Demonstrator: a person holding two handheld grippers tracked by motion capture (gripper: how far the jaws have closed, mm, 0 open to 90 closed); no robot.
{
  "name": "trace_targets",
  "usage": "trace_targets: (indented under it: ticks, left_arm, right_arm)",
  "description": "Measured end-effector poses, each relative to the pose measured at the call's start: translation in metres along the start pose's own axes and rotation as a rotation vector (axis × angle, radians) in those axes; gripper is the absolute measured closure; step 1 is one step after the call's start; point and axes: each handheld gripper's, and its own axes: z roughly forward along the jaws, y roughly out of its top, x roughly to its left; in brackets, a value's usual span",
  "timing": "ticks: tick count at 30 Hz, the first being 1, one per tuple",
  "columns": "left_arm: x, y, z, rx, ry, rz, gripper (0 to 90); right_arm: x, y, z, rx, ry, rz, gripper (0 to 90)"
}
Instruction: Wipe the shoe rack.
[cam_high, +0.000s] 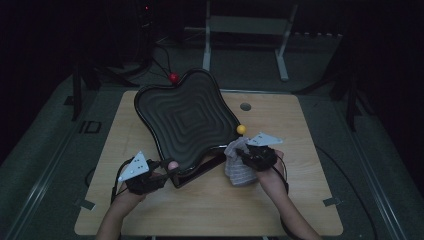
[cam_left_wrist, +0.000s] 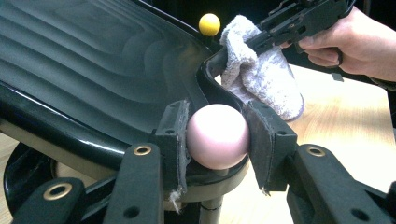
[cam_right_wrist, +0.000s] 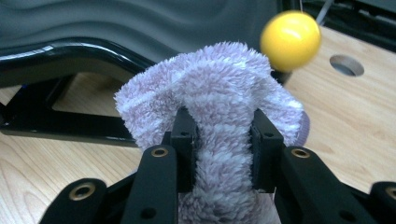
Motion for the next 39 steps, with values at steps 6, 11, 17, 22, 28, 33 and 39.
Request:
trace_targets:
  ticks: [6,11,17,22,28,33,39]
  left_arm:
    - [-0.001,0.000,0.000,0.002,0.002,0.000,60.2]
    - [-0.001,0.000,0.000,0.001,0.000,0.000,60.2]
    - [-0.002,0.001,0.001,0.003,0.003,0.004,60.1]
    - [-0.001,0.000,0.001,0.002,-0.005,0.001,60.2]
    - [-0.002,0.000,0.001,0.000,-0.004,0.002,60.2]
    - [-0.002,0.000,0.001,0.001,-0.005,0.003,60.2]
    - [-0.002,0.001,0.001,0.002,-0.004,0.003,60.2]
  right_arm:
    - [0.001,-0.012,0.017,0.063,0.005,0.005,68.7]
    - [0.011,0.001,0.007,0.015,0.022,-0.014,68.7]
    - [0.011,-0.003,0.019,0.044,0.007,-0.008,68.6]
    - [0.017,0.005,0.011,0.013,0.024,-0.016,68.6]
    - [0.017,-0.001,0.021,0.043,0.007,-0.027,68.6]
    - [0.024,0.007,0.012,0.012,0.053,-0.021,68.6]
    - [0.033,0.011,0.017,0.003,0.062,-0.045,68.6]
